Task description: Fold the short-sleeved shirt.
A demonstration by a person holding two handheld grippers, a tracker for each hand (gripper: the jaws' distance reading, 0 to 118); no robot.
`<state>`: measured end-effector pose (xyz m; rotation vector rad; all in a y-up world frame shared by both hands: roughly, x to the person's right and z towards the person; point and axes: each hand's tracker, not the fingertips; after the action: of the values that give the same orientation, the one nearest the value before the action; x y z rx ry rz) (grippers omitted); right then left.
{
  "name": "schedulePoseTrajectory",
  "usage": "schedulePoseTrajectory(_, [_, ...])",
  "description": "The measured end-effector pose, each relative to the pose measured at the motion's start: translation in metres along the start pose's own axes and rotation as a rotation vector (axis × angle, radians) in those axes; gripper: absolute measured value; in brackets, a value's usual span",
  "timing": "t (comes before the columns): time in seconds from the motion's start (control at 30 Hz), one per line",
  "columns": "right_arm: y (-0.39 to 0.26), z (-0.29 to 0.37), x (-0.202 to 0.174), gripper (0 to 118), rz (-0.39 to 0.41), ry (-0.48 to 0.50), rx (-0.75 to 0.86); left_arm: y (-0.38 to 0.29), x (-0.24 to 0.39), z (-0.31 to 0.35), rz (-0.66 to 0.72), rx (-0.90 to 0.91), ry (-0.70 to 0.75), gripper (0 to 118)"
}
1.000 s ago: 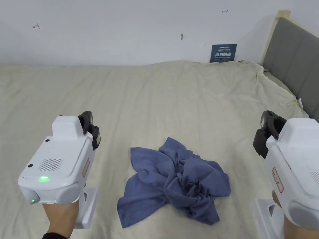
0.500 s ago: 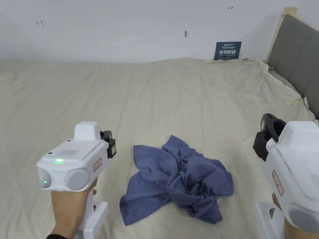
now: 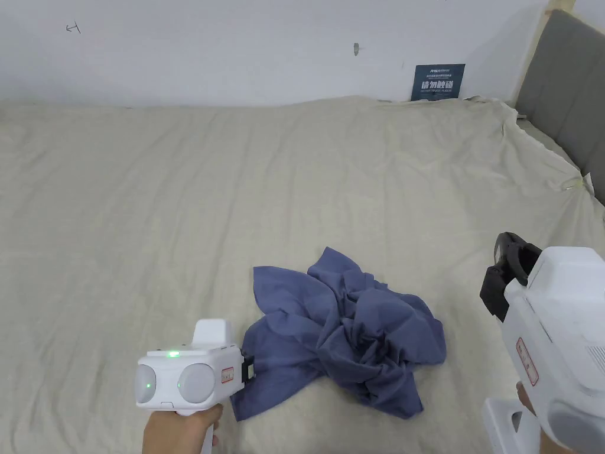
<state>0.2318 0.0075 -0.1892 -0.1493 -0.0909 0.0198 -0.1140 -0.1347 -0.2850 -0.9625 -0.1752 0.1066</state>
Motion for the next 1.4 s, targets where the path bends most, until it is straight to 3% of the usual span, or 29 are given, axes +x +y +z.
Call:
schedulePoseTrajectory(0.03, [-0.002, 0.0, 0.0, 0, 0.0, 0.0, -0.004, -0.004, -0.001, -0.002, 0.018, -0.004, -0.002, 0])
schedulePoseTrajectory(0.1, [-0.005, -0.001, 0.0, 0, -0.001, 0.001, -0.013, -0.008, -0.002, -0.007, 0.052, -0.045, -0.008, 13])
schedulePoseTrajectory(0.23, [-0.008, -0.003, -0.001, 1, -0.008, 0.007, -0.035, -0.015, 0.0, -0.019, 0.033, -0.1, 0.003, 65])
schedulePoseTrajectory(0.33, [-0.009, -0.003, -0.001, 0, -0.01, 0.01, -0.039, -0.019, 0.006, -0.022, 0.003, -0.111, 0.026, 77])
schedulePoseTrajectory(0.5, [-0.011, -0.004, 0.0, 0, -0.015, 0.012, -0.046, -0.022, 0.011, -0.033, -0.013, -0.153, 0.045, 73])
schedulePoseTrajectory(0.57, [-0.011, -0.005, 0.0, 1, -0.016, 0.011, -0.049, -0.027, 0.011, -0.045, -0.027, -0.162, 0.063, 50])
schedulePoseTrajectory(0.6, [-0.012, -0.005, 0.001, 0, -0.016, 0.012, -0.051, -0.028, 0.013, -0.045, -0.064, -0.157, 0.121, 45])
schedulePoseTrajectory(0.67, [-0.012, -0.006, 0.002, 0, -0.015, 0.008, -0.056, -0.03, 0.019, -0.042, -0.094, -0.154, 0.101, 38])
schedulePoseTrajectory(0.73, [-0.013, -0.009, 0.002, 0, -0.012, 0.0, -0.07, -0.03, 0.021, -0.04, -0.129, -0.139, 0.085, 10])
schedulePoseTrajectory(0.77, [-0.014, -0.011, 0.002, 0, -0.014, 0.001, -0.074, -0.03, 0.022, -0.041, -0.136, -0.142, 0.051, 4])
schedulePoseTrajectory(0.87, [-0.017, -0.018, 0.002, 0, -0.019, -0.002, -0.11, -0.029, 0.025, -0.036, -0.161, -0.142, 0.034, 1])
schedulePoseTrajectory(1.13, [-0.041, -0.082, 0.005, 2, 0.0, 0.037, -0.34, 0.003, 0.012, 0.013, -0.042, 0.033, -0.088, 0])
schedulePoseTrajectory(1.23, [-0.054, -0.116, 0.008, 19, -0.027, 0.049, -0.432, 0.014, -0.001, 0.016, -0.012, 0.069, -0.111, 0])
schedulePoseTrajectory(1.3, [-0.064, -0.139, 0.01, 52, -0.044, 0.04, -0.48, 0.018, -0.006, 0.019, -0.002, 0.082, -0.121, 0])
schedulePoseTrajectory(1.37, [-0.073, -0.161, 0.012, 70, -0.053, 0.05, -0.533, 0.025, -0.001, 0.029, 0.003, 0.085, -0.124, 0])
schedulePoseTrajectory(1.4, [-0.075, -0.17, 0.008, 72, -0.066, 0.058, -0.566, 0.026, -0.001, 0.029, 0.004, 0.087, -0.125, 0])
